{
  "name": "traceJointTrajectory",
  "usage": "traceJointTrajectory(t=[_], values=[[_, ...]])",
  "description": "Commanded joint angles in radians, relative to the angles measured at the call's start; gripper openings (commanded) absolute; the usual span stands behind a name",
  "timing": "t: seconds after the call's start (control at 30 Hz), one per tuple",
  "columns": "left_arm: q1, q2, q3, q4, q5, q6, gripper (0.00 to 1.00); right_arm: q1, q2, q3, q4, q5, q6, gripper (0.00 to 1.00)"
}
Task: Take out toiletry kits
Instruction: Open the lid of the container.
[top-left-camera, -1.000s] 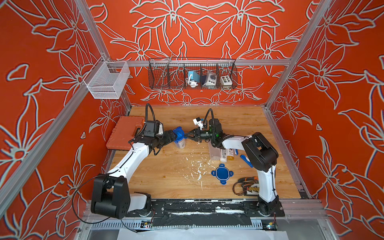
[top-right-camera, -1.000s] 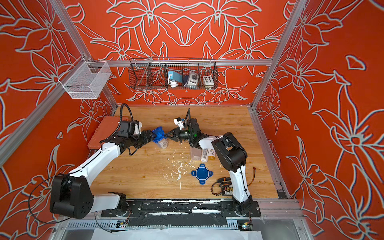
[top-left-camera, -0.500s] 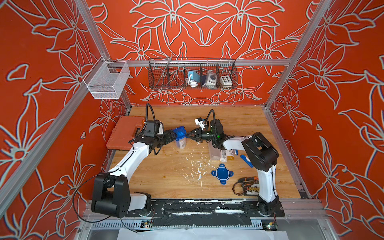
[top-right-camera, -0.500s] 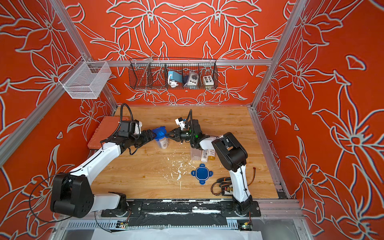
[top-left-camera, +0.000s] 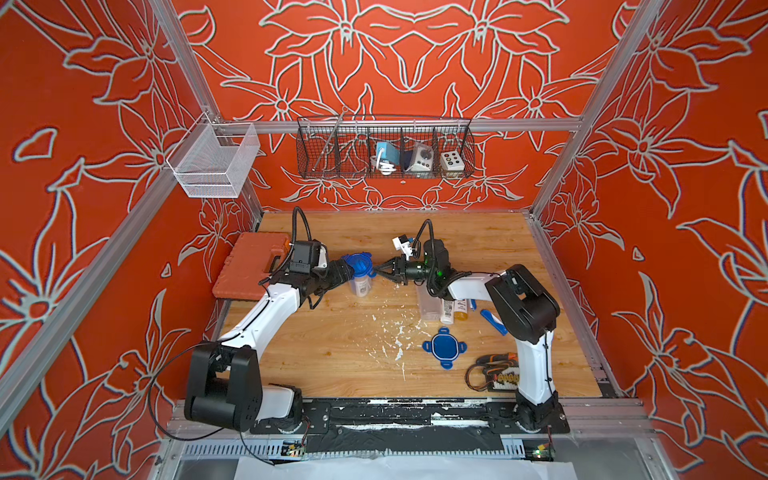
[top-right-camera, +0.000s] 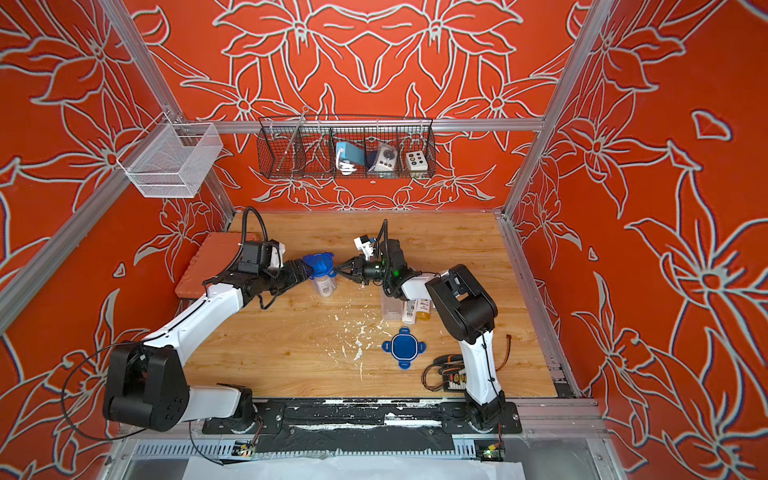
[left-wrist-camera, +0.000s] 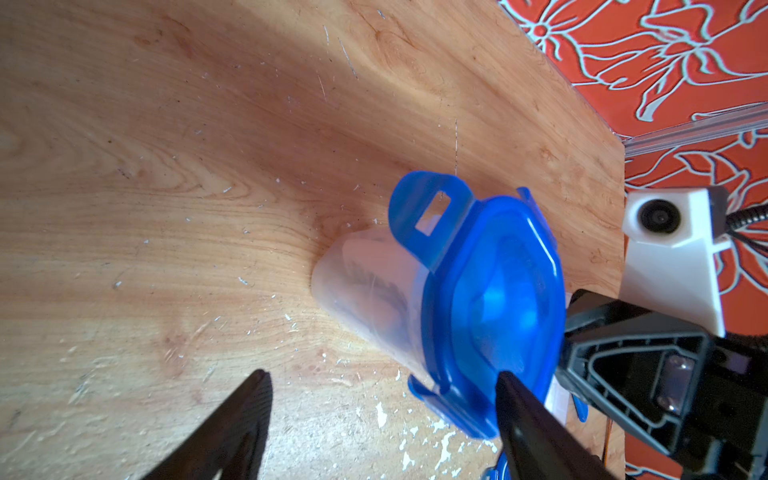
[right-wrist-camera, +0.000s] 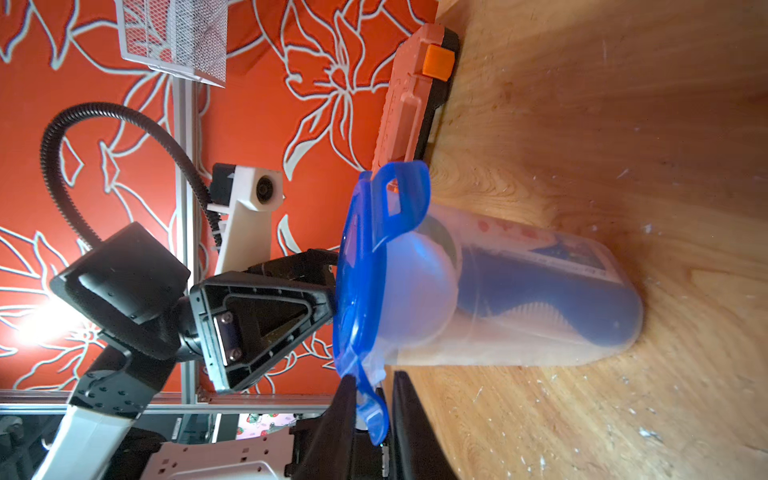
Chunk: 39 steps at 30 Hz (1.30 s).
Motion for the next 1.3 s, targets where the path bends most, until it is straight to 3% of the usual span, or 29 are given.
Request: traceJointTrajectory(t=[0.0, 0.4, 0.57, 0.73, 0.9, 1.0, 1.13, 1.27], values=[[0.005, 0.004, -0.005, 0.015, 0.009, 0.010, 0.80, 0.000, -0.029, -0.020, 0.031, -0.001, 0.005, 0.29], [0.005, 0.004, -0.015, 0.015, 0.009, 0.017, 0.79, 0.019, 0.021, -0.018, 0.173, -0.005, 0.079, 0.36], [0.005, 0.001, -0.015, 0.020, 0.014, 0.011, 0.79, 0.027, 0.029, -0.021, 0.173, 0.000, 0.085, 0.24], [0.005, 0.001, -0.011, 0.020, 0.013, 0.012, 0.79, 0.035, 0.031, -0.031, 0.186, 0.004, 0.089, 0.26], [0.005, -0.005, -0.014, 0.016, 0.011, 0.015, 0.79, 0.037, 0.024, -0.032, 0.183, 0.011, 0.082, 0.06], [0.005, -0.015, -0.013, 0.005, -0.008, 0.016, 0.80, 0.039, 0.004, -0.031, 0.135, 0.007, 0.053, 0.00], [0.005, -0.046, -0.004, -0.019, -0.076, 0.010, 0.83, 0.042, -0.028, -0.042, 0.072, 0.010, -0.005, 0.00], [0.009, -0.082, -0.006, -0.011, -0.123, -0.007, 0.86, 0.054, -0.065, -0.027, -0.101, 0.024, -0.149, 0.00]])
